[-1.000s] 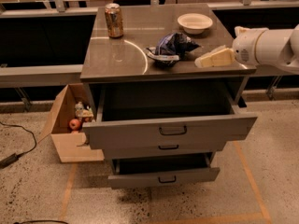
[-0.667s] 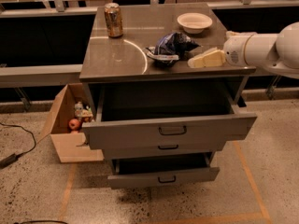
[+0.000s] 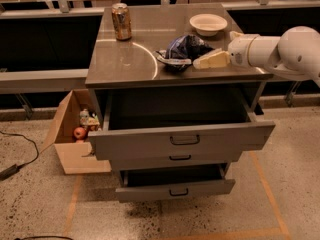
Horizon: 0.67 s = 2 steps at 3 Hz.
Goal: Place blue chip bag into paper bowl
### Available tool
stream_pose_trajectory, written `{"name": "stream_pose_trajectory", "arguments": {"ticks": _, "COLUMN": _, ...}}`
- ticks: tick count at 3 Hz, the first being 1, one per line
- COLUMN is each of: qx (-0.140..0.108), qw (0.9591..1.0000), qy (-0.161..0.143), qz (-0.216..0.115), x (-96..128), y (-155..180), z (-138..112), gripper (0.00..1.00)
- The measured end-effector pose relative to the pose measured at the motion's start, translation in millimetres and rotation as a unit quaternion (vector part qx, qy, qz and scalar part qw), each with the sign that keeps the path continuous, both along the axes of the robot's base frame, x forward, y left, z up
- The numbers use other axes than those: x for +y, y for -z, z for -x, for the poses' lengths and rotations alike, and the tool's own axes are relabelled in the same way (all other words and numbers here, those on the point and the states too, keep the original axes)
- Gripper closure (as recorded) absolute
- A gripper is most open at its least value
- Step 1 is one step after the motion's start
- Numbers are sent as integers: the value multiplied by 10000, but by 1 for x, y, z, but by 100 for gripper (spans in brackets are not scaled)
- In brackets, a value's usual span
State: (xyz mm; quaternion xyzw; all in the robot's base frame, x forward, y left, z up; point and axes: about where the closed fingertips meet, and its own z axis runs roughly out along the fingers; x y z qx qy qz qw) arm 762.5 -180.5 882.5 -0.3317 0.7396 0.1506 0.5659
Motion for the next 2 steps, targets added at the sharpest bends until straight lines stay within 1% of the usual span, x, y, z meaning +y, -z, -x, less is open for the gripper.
{"name": "stream_pose_trajectory", "arguments": {"ticks": 1, "qx": -70, "qw": 9998, "qy": -191, "qz": -59, "x": 12, "y": 7, "z": -21, "gripper": 0}}
{"name": "stream_pose_trajectory", "arguments": {"ticks": 2, "qx": -57, "qw": 9989, "qy": -450, "qz": -129, "x": 27, "y": 17, "z": -33, "gripper": 17}}
